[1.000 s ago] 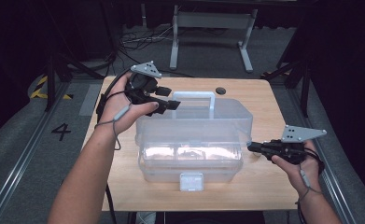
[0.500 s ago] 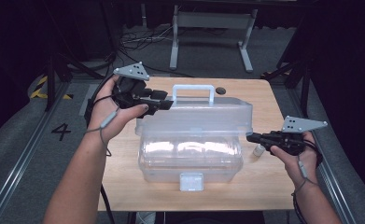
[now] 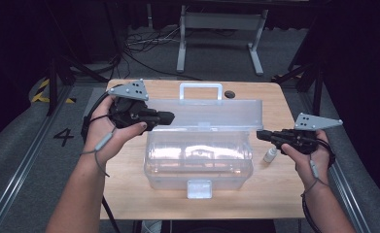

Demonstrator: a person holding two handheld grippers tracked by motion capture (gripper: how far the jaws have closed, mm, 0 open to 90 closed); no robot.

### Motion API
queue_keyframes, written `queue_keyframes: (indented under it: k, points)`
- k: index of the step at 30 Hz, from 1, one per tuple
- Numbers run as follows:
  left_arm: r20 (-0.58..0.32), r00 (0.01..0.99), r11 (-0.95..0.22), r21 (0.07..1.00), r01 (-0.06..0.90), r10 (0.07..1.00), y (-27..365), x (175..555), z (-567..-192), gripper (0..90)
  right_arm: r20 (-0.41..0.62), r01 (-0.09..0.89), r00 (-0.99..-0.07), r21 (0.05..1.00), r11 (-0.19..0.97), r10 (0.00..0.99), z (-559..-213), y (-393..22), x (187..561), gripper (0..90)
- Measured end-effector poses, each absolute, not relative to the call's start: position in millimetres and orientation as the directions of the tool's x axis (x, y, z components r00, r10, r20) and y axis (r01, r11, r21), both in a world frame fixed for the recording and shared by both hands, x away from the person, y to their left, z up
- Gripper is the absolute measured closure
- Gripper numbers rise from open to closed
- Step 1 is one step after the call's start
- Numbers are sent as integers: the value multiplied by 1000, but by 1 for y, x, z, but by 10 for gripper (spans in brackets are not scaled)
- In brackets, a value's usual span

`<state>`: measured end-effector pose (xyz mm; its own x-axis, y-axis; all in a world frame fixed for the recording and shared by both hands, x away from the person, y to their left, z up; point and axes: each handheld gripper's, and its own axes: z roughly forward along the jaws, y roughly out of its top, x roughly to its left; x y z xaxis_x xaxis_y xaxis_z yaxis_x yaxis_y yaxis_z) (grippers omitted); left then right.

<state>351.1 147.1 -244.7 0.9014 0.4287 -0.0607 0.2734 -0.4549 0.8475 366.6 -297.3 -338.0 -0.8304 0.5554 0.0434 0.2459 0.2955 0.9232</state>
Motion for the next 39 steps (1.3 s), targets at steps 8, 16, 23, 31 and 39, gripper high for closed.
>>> queue_keyframes:
  k: [8,16,23,31,39]
  points:
    - [-66,892,-443,850,285,448,154,347,-260,874,54,249,-823,929,273,565,-335,-297,371,900]
    - [-79,886,-426,855,296,457,159,343,-279,873,62,250,-816,934,254,575,-333,-296,375,900]
    - [-95,870,-401,860,317,484,164,344,-298,872,64,249,-812,937,245,580,-332,-295,376,900]
    - [-123,821,-360,856,372,558,178,350,-322,875,64,246,-813,939,242,579,-333,-295,376,900]
    - [-116,777,-313,871,379,618,188,358,-329,877,67,245,-817,939,239,573,-334,-295,376,900]
